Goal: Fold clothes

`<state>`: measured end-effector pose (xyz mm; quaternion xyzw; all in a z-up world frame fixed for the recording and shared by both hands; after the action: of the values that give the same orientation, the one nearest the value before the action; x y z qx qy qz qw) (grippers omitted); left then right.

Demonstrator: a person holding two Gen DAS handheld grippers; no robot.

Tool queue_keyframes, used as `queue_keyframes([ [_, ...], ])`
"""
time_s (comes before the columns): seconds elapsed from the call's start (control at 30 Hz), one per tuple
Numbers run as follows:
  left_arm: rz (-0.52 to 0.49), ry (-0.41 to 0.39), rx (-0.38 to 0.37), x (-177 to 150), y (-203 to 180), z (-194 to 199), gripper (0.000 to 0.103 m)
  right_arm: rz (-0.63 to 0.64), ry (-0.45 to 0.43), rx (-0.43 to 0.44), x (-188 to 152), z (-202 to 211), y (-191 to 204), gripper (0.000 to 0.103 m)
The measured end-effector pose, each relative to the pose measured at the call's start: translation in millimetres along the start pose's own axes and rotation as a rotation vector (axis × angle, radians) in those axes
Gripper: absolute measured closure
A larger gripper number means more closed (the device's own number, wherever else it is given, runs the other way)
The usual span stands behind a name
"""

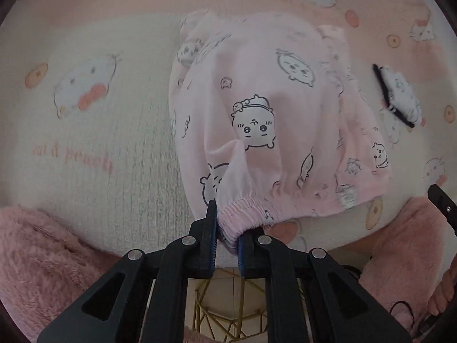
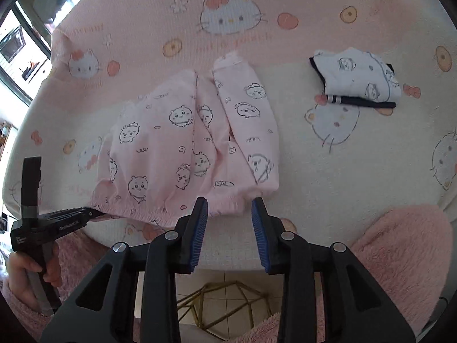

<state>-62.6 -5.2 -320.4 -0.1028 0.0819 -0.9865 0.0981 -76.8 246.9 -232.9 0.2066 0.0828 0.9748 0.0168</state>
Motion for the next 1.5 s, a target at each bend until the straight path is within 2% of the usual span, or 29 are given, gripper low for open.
queue_keyframes([
  [0.03, 0.017, 0.051, 0.016, -9.3, 6.6, -19.9, 0.09, 0.009, 0.014, -0.01, -4.7, -7.0, 0.2, 0.07],
  [0.1, 0.004, 0.043, 0.031, -13.3, 11.4, -21.2, 0.086, 0.027, 0.036, -0.034, -11.5, -18.2, -1.8, 0.07],
  [0.17, -0.049, -0.001, 0.044, -11.6, 10.1, -11.2, 0.069, 0.048, 0.06, -0.048, -14.6, -29.1, -2.8, 0.07],
  [0.2, -0.079, -0.025, 0.051, -10.4, 8.9, -5.7, 0.065, 0.057, 0.075, -0.04, -15.1, -35.6, -1.6, 0.07],
  [0.37, -0.26, -0.145, 0.12, -11.0, -11.2, 20.6, 0.064, 0.139, 0.21, 0.056, -41.9, -68.3, 21.5, 0.07],
  [0.43, -0.279, -0.178, 0.143, -3.4, -13.8, 34.6, 0.064, 0.201, 0.263, 0.104, -57.1, -77.6, 37.5, 0.069],
  [0.53, -0.26, -0.173, 0.137, 3.5, -13.6, 40.6, 0.064, 0.258, 0.321, 0.15, -71.7, -92.9, 53.9, 0.069],
  [0.67, -0.337, -0.164, 0.173, -0.4, -14.0, 32.2, 0.064, 0.203, 0.305, 0.109, -60.0, -110.2, 39.1, 0.069],
  [0.8, -0.43, -0.117, 0.041, -20.0, -45.8, 8.0, 0.063, 0.151, 0.235, 0.103, -44.9, -107.8, 26.4, 0.069],
  [0.9, -0.503, -0.049, -0.018, -35.1, -74.3, -19.1, 0.062, 0.122, 0.188, 0.103, -37.4, -100.8, 18.9, 0.069],
  [1.0, -0.618, -0.055, 0.042, -40.0, -90.2, -36.9, 0.062, 0.093, 0.147, 0.113, -30.9, -92.2, 12.0, 0.069],
  [1.17, -0.798, -0.087, 0.15, -43.8, -113.1, -61.4, 0.063, 0.079, 0.162, 0.145, -39.1, -76.3, 1.6, 0.068],
  [1.2, -0.783, -0.092, 0.136, -41.1, -114.3, -60.9, 0.065, 0.079, 0.172, 0.15, -41.8, -75.9, 0.9, 0.067],
  [1.23, -0.757, -0.093, 0.115, -37.5, -115.3, -59.3, 0.079, 0.077, 0.186, 0.159, -44.5, -77.1, 1.2, 0.066],
  [1.27, -0.73, -0.094, 0.093, -33.9, -116.3, -57.7, 0.083, 0.079, 0.198, 0.167, -46.8, -78.7, 2.5, 0.066],
  [1.5, -0.514, -0.179, -0.038, 7.9, -116.4, -21.4, 0.086, 0.22, 0.223, 0.178, -54.8, -85.9, 33.9, 0.066],
])
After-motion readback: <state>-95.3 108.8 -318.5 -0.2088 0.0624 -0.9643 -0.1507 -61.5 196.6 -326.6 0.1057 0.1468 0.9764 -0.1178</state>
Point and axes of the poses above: each gripper's, at about its wrist camera, not at the fingertips, and z roughly against the way its jaws point, y to its left, x to its top, the point moved 10 cm from there along -z, roughly the way its jaws point, and after that the axes turned 5 degrees about z, right-handed, at the moved point
